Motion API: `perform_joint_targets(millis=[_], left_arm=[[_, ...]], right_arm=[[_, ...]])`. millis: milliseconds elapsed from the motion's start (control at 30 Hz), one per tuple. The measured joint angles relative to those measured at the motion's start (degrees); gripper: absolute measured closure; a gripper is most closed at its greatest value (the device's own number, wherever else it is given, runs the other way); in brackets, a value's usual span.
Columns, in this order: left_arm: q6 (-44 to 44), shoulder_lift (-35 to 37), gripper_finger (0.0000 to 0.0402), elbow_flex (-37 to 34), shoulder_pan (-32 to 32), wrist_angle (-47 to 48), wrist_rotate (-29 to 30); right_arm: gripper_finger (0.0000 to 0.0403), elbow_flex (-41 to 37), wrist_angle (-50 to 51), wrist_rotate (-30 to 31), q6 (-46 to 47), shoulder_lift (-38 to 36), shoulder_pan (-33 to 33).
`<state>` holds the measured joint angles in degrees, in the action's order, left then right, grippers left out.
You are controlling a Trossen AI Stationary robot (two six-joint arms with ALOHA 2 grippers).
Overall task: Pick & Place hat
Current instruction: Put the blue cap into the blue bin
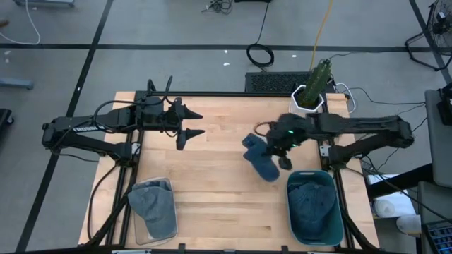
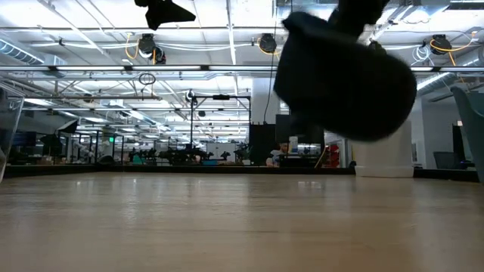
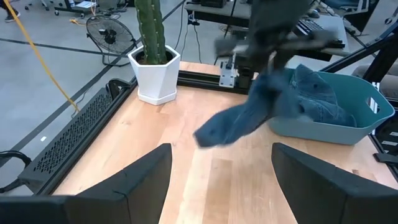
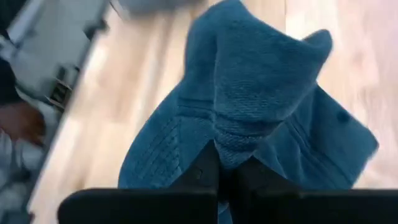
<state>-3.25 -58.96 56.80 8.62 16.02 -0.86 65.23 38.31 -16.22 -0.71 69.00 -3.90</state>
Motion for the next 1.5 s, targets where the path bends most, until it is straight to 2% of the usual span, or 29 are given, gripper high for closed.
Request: perform_joint_targets(millis=[233, 367, 433, 567, 700, 800, 900, 1100, 1267, 1333, 1500], left_arm=[[0.0, 0.0, 0.0121, 0.0, 0.0, 0.0, 0.0], [0.0, 0.0, 0.0121, 0.0, 0.0, 0.0, 0.0], [0.0, 0.0, 0.0121, 0.0, 0.0, 0.0, 0.0], [0.0, 0.0, 0.0121, 0.0, 0.0, 0.0, 0.0], [0.0, 0.0, 0.0121, 0.0, 0.0, 0.0, 0.0], [0.0, 0.0, 0.0121, 0.0, 0.0, 0.0, 0.0], [0.0, 0.0, 0.0121, 0.0, 0.0, 0.0, 0.0], [0.0, 0.0, 0.0121, 0.0, 0.0, 0.0, 0.0], [0.0, 0.0, 0.0121, 0.0, 0.0, 0.0, 0.0], [0.0, 0.0, 0.0121, 0.0, 0.0, 0.0, 0.0], [0.0, 0.0, 0.0121, 0.0, 0.0, 0.0, 0.0]], right_arm=[[0.0403, 0.0, -6.7, 10.4, 10.1, -10.1, 12.2], [0.0403, 0.0, -6.5, 16.8, 20.1, -12.1, 18.7], [0.0403, 0.0, -5.6, 17.7, 26.0, -12.3, 21.4], [0.0403, 0.2, -5.9, 14.5, 37.8, -12.3, 25.6], [0.0403, 3.7, -1.1, 9.4, 46.2, -12.0, 29.1], [0.0403, 8.5, 6.9, 6.7, 48.1, -11.0, 32.2], [0.0403, 12.4, 11.7, 1.4, 52.4, -9.8, 34.8], [0.0403, 17.0, 28.2, 0.9, 69.6, -6.5, 36.4], [0.0403, 16.9, 37.0, -5.1, 84.3, -2.7, 38.3], [0.0403, 16.9, 38.2, -6.7, 87.1, -0.3, 39.7], [0.0403, 16.9, 36.6, -6.6, 86.4, 5.6, 41.4]])
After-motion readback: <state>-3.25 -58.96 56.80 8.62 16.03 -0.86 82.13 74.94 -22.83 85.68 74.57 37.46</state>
